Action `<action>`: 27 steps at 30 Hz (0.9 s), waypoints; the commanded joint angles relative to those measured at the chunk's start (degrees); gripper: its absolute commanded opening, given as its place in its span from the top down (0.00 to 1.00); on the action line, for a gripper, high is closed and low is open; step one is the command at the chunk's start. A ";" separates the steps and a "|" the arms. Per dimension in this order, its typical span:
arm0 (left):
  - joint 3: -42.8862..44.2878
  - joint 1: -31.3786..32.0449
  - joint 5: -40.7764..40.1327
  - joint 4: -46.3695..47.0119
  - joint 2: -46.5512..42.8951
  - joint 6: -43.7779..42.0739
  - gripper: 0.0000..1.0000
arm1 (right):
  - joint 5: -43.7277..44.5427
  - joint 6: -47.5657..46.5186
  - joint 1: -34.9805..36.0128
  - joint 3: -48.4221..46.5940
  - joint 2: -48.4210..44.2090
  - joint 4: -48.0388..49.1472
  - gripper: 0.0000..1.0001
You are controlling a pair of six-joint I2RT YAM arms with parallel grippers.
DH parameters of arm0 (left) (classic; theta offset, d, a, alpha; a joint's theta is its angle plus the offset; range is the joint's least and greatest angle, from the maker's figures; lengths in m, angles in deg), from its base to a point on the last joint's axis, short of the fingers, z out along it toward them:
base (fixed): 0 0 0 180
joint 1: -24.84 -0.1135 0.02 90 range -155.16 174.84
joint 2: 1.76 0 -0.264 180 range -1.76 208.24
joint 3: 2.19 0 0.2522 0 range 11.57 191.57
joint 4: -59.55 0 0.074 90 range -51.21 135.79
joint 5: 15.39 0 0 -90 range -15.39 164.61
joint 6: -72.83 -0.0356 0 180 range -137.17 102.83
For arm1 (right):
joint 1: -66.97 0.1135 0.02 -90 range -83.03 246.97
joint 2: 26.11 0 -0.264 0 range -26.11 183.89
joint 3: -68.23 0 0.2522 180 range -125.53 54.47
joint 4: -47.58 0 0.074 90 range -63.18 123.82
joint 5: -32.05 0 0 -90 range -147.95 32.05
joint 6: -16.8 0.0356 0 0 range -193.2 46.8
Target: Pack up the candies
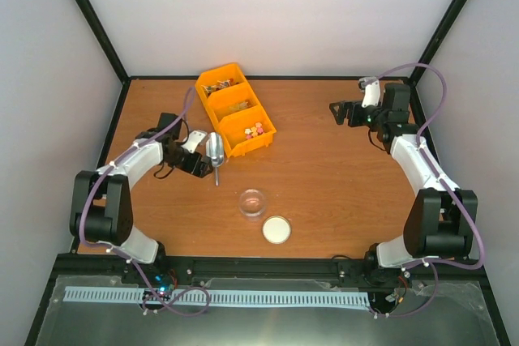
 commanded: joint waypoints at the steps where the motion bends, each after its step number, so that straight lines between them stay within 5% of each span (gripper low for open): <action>1: 2.39 0.86 -2.53 5.94 2.40 4.87 0.09 | 0.62 1.07 0.65 0.58 -0.32 1.77 0.00; 10: 4.86 0.88 -4.22 9.72 9.67 6.89 0.26 | 3.14 -0.07 0.64 -0.07 -0.28 0.47 0.00; 27: 6.04 0.97 -3.50 13.15 13.89 5.84 0.77 | 1.97 -2.05 0.64 -2.28 1.07 -2.56 0.00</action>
